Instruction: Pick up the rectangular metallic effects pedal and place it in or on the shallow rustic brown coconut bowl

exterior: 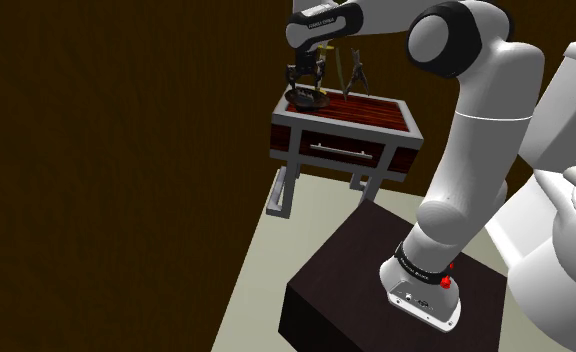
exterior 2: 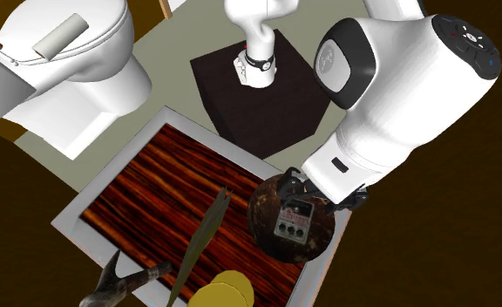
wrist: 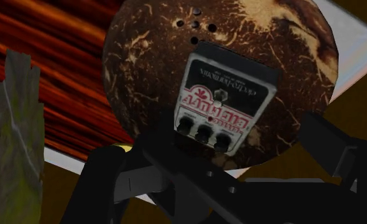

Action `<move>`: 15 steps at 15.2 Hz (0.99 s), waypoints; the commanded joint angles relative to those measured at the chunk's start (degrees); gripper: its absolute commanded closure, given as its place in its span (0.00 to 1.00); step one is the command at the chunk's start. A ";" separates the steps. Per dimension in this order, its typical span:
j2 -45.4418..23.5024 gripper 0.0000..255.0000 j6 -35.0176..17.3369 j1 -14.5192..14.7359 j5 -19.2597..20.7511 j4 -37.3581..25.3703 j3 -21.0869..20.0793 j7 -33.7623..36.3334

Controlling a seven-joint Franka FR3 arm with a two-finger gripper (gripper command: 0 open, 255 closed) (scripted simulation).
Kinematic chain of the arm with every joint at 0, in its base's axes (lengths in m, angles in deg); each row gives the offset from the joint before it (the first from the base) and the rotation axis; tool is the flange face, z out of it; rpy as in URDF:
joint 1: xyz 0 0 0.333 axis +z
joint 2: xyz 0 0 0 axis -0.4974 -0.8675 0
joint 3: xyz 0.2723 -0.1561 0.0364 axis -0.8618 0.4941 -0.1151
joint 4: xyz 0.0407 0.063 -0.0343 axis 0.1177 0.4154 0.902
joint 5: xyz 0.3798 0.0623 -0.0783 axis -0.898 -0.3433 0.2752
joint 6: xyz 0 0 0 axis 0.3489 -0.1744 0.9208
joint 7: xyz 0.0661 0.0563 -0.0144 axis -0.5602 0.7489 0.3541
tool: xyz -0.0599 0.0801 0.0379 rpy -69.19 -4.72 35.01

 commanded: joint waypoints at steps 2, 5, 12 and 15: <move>0.00 0.00 0.00 0.00 0.00 0.00 0.00 0.00; 1.16 0.00 3.32 0.50 -0.06 -2.07 -0.25 -0.08; 1.96 0.00 6.38 0.94 -0.11 -4.26 -0.48 -0.18; 1.96 0.00 6.38 0.94 -0.11 -4.26 -0.48 -0.18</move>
